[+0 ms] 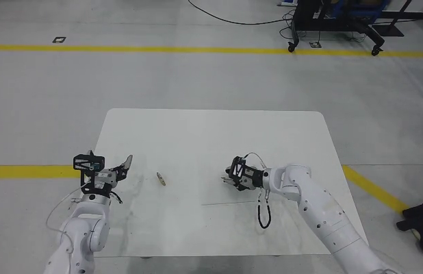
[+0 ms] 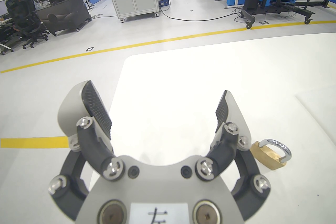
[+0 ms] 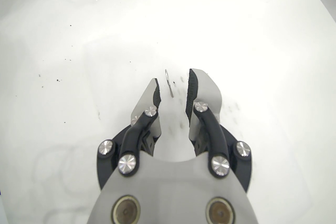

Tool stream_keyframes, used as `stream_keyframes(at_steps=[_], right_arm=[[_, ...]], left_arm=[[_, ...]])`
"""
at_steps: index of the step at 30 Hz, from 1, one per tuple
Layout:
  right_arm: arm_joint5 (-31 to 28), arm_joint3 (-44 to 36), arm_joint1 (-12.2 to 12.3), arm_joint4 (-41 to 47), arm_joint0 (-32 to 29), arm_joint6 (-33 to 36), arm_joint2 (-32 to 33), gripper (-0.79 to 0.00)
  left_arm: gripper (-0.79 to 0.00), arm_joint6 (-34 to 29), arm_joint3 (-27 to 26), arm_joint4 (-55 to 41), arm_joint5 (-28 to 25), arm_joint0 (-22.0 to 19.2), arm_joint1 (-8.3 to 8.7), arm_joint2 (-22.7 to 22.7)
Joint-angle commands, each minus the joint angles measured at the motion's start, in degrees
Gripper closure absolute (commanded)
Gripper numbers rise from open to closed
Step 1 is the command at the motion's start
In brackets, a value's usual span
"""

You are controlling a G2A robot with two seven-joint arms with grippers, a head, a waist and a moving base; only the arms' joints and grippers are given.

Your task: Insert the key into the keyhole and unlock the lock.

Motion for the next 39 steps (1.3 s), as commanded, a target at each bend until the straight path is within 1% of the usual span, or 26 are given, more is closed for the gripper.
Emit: stream_keyframes(at_steps=[1,2,5,7,8,9,10,17,28,38,39], right_arm=[[0.3,0.4,-0.1,0.2,0.5,0.2,-0.5,-0.252],[0.2,0.5,-0.1,0.1,0.8,0.6,-0.8,-0.225],[0.0,1.2,-0.3,0.3,1.6,1.5,-1.8,-0.234],[0.1,1.5,-0.4,0.4,2.2,2.1,-2.3,-0.212],[0.2,1.6,-0.4,0.4,2.4,2.3,-2.5,-0.151],[0.2,1.8,-0.4,0.5,2.5,2.3,-2.6,-0.108],[0.2,1.8,-0.4,0.5,2.7,2.3,-2.8,0.000],[-0.4,1.9,-0.2,0.2,3.1,1.2,-2.9,0.000],[-1.2,-1.3,0.9,-1.6,0.8,-5.5,-0.5,0.000],[-1.2,-1.3,0.9,-1.6,0.8,-5.5,-0.5,0.000],[0.3,-1.5,0.9,-1.9,0.6,-5.6,-0.2,0.000]], left_arm=[[-0.785,0.0,0.0,0.0,0.0,0.0,0.00,0.0],[-0.785,0.0,0.0,0.0,0.0,0.0,0.00,0.0],[-0.785,0.0,0.0,0.0,0.0,0.0,0.00,0.0],[-0.785,0.0,0.0,0.0,0.0,0.0,0.00,0.0],[-0.785,0.0,0.0,0.0,0.0,0.0,0.00,0.0],[-0.785,0.0,0.0,0.0,0.0,0.0,0.00,0.0],[-0.785,0.0,0.0,0.0,0.0,0.0,0.00,0.0],[-0.785,0.0,0.0,0.0,0.0,0.0,0.00,0.0],[-0.785,0.0,0.0,0.0,0.0,0.0,0.00,0.0],[-0.785,0.0,0.0,0.0,0.0,0.0,0.00,0.0],[-0.785,0.0,0.0,0.0,0.0,0.0,0.00,0.0]])
